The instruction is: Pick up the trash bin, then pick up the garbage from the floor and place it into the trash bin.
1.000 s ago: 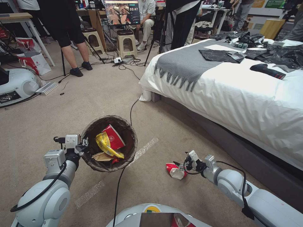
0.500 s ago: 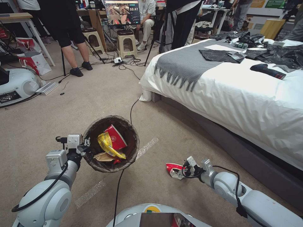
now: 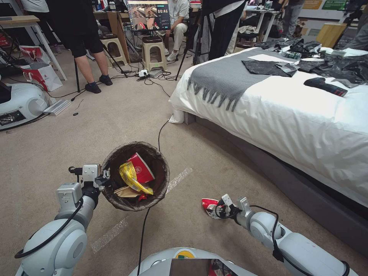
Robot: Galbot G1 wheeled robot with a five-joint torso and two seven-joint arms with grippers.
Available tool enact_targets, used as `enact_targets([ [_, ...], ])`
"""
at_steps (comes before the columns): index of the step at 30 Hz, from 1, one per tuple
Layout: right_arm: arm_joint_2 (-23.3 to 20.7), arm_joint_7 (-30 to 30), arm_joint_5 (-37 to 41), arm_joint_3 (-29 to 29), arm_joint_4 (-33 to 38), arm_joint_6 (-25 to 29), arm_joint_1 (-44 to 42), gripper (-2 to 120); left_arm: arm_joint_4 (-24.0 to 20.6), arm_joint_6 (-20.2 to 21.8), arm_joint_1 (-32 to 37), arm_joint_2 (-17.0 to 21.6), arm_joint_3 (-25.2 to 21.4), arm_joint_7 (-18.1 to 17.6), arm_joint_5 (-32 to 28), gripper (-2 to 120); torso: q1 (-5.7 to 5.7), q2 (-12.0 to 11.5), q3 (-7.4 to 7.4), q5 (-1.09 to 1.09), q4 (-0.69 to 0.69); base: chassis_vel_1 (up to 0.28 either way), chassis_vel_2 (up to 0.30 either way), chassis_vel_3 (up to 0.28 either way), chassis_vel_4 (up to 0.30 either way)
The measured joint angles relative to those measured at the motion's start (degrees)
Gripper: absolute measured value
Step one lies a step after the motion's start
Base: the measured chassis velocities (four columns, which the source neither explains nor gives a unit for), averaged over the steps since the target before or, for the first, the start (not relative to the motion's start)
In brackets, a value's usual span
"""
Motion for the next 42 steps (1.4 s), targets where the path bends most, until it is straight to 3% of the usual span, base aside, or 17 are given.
enact_targets([
  [23, 4.0, -1.4, -1.3, -1.6, -10.2, 1.6, 3.9, 99, 0.0, 0.1, 0.8, -0.4, 0.0, -0.1, 0.3, 3, 0.00, 0.0, 0.00, 0.00, 0.00, 0.000, 0.000, 0.000, 0.000],
  [32, 5.2, -2.8, -2.2, -2.0, -13.1, 2.6, 4.9, 70, 0.0, 0.1, 0.7, -0.3, 0.0, -0.2, 0.4, 3, 0.00, 0.0, 0.00, 0.00, 0.00, 0.000, 0.000, 0.000, 0.000],
  [34, 5.3, -3.4, -2.7, -2.1, -13.3, 3.0, 4.8, 58, 0.0, 0.1, 0.6, -0.2, 0.0, -0.2, 0.4, 3, 0.00, 0.0, 0.00, 0.00, -0.01, 0.000, 0.000, 0.000, 0.000],
  [38, 5.4, -3.6, -2.9, -2.1, -13.3, 3.3, 4.7, 51, 0.0, 0.1, 0.6, -0.2, 0.0, -0.2, 0.4, 3, 0.00, 0.0, 0.00, 0.00, -0.01, 0.000, 0.000, 0.000, 0.000],
  [42, 5.5, -3.9, -3.3, -2.1, -13.6, 3.7, 4.7, 32, 0.0, 0.1, 0.5, -0.3, 0.0, -0.3, 0.4, 3, 0.00, 0.0, -0.01, 0.00, -0.01, 0.000, 0.000, 0.000, 0.000],
])
